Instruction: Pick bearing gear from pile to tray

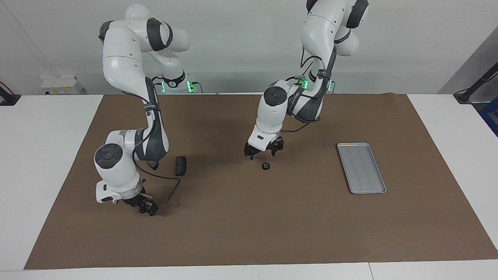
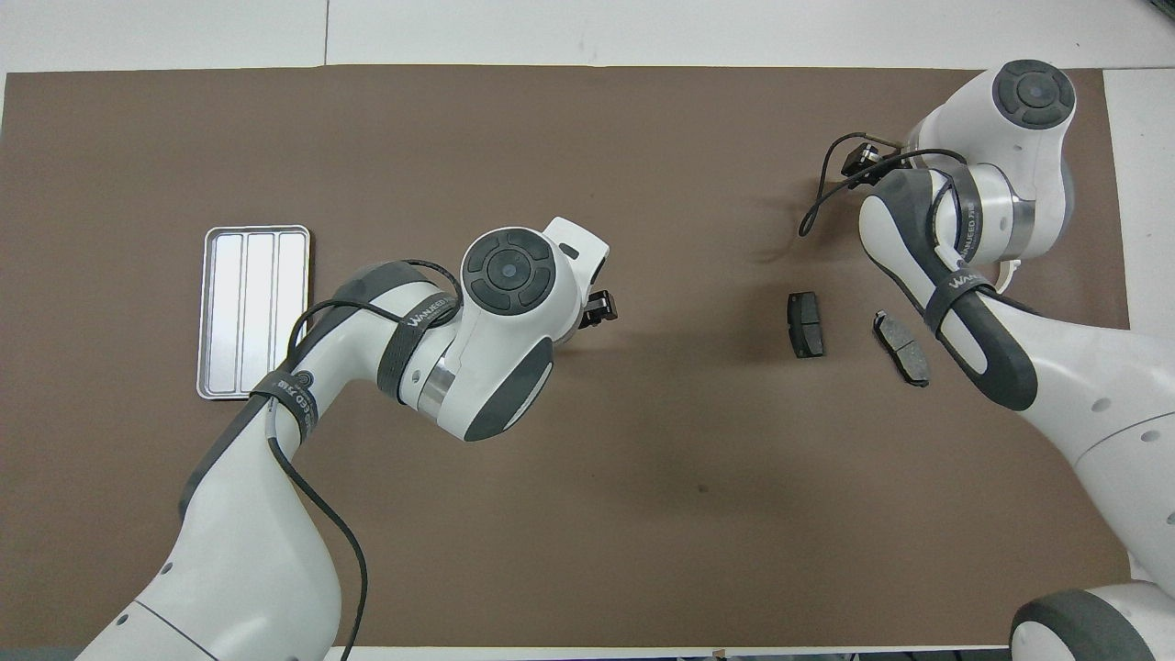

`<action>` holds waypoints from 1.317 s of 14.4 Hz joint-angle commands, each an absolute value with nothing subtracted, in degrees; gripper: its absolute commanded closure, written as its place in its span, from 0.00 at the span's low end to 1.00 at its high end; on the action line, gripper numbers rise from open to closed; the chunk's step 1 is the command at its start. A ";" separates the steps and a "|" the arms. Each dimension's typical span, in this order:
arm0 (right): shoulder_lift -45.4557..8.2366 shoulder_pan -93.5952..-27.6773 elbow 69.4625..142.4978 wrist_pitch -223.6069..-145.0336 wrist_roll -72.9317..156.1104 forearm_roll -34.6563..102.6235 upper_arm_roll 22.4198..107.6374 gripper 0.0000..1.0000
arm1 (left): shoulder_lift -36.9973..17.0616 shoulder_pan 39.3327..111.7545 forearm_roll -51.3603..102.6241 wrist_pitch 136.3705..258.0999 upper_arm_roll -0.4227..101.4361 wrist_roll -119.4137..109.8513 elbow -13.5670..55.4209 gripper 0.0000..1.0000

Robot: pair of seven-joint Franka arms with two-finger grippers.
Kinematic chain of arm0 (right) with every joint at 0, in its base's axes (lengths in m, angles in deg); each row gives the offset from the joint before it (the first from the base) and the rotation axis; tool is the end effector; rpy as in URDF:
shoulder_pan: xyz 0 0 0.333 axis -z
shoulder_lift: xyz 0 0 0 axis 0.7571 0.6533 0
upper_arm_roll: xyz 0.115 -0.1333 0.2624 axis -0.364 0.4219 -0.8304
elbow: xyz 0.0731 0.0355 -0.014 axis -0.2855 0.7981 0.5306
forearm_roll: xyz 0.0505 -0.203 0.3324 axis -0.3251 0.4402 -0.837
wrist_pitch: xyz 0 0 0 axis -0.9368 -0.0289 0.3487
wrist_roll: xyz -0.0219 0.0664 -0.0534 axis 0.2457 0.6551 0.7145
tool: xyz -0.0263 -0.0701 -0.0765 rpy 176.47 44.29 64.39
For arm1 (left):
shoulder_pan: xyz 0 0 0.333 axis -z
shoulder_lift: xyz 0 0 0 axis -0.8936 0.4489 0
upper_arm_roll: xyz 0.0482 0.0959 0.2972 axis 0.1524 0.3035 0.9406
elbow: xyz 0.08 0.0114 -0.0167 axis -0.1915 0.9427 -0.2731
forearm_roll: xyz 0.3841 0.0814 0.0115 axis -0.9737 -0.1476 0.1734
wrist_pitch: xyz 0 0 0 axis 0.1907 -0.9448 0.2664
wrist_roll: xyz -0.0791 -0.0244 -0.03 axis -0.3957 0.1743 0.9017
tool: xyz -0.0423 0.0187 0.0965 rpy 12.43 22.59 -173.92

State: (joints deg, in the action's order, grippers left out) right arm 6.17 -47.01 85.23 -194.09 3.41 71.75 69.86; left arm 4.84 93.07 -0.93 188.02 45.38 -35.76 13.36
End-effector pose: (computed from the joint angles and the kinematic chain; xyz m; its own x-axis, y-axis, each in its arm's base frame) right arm 0.7297 -0.0078 0.2836 0.8915 -0.4413 0.1021 -0.4463 -0.8943 0.0318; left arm 0.5247 -0.3975 0.3244 0.9889 0.1487 0.0070 0.1479 -0.9868 0.0659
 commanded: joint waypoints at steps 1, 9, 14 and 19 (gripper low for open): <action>6.48 -45.87 85.46 -195.39 3.80 71.96 68.98 0.52 | 4.76 92.95 -3.19 190.33 45.98 -36.54 15.35 0.00; 6.39 -45.87 85.29 -193.99 4.23 72.04 68.89 1.00 | 4.76 93.12 -5.74 194.12 46.15 -36.80 18.34 0.00; 1.22 -46.83 84.23 -183.63 8.44 72.83 68.71 1.00 | 4.84 92.95 -7.94 196.84 46.41 -36.80 19.75 0.10; -10.29 -49.20 84.23 -168.09 13.99 72.75 68.54 1.00 | 4.84 93.21 -8.64 196.05 46.68 -37.15 19.05 1.00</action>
